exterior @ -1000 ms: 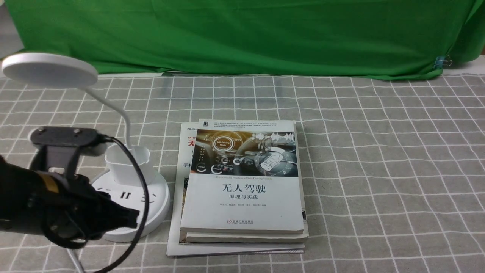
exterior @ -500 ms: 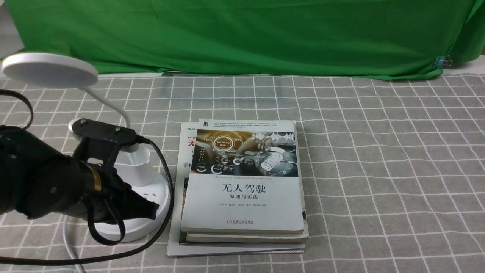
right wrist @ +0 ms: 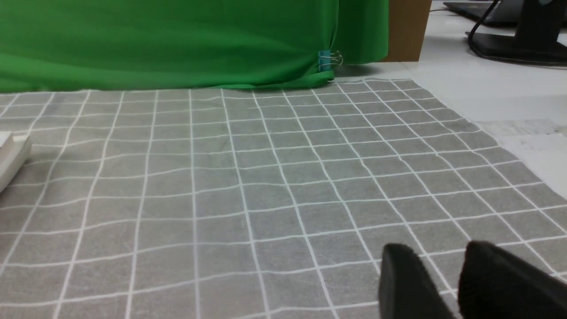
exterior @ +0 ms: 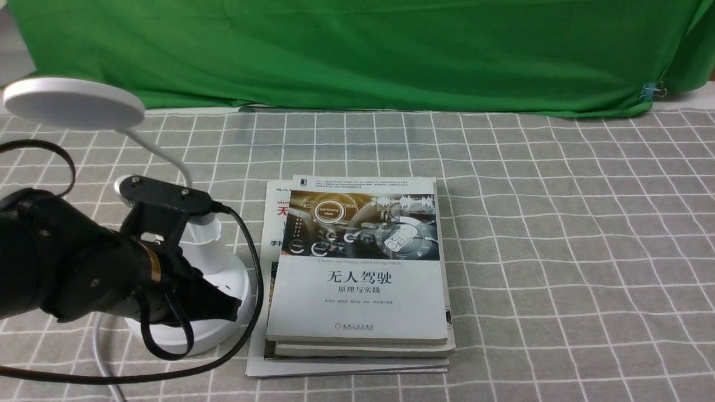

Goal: Turn on the desk lamp on the grey coffee tablecloth with your hand.
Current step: 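Press the power button on the lamp base to turn the lamp on with the left gripper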

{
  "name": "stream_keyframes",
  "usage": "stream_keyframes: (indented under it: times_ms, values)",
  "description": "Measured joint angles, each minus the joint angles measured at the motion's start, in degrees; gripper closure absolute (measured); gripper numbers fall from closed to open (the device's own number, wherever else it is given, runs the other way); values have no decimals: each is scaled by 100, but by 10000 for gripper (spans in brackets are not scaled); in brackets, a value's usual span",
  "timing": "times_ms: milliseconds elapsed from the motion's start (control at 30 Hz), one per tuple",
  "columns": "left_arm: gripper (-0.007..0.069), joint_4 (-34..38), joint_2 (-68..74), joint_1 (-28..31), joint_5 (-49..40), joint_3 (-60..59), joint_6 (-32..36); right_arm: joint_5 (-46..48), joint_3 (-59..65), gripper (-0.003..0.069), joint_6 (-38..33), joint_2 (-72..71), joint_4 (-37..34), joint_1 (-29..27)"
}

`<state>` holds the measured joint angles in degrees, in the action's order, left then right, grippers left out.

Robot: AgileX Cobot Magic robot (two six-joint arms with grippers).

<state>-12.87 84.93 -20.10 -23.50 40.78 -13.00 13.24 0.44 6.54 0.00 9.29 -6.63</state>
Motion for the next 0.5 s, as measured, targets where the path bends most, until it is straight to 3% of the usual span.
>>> stream_keyframes:
  times_ms: [500]
  values:
    - [606,24,168,0,13,11,0,0,0,414,0,0,0,0]
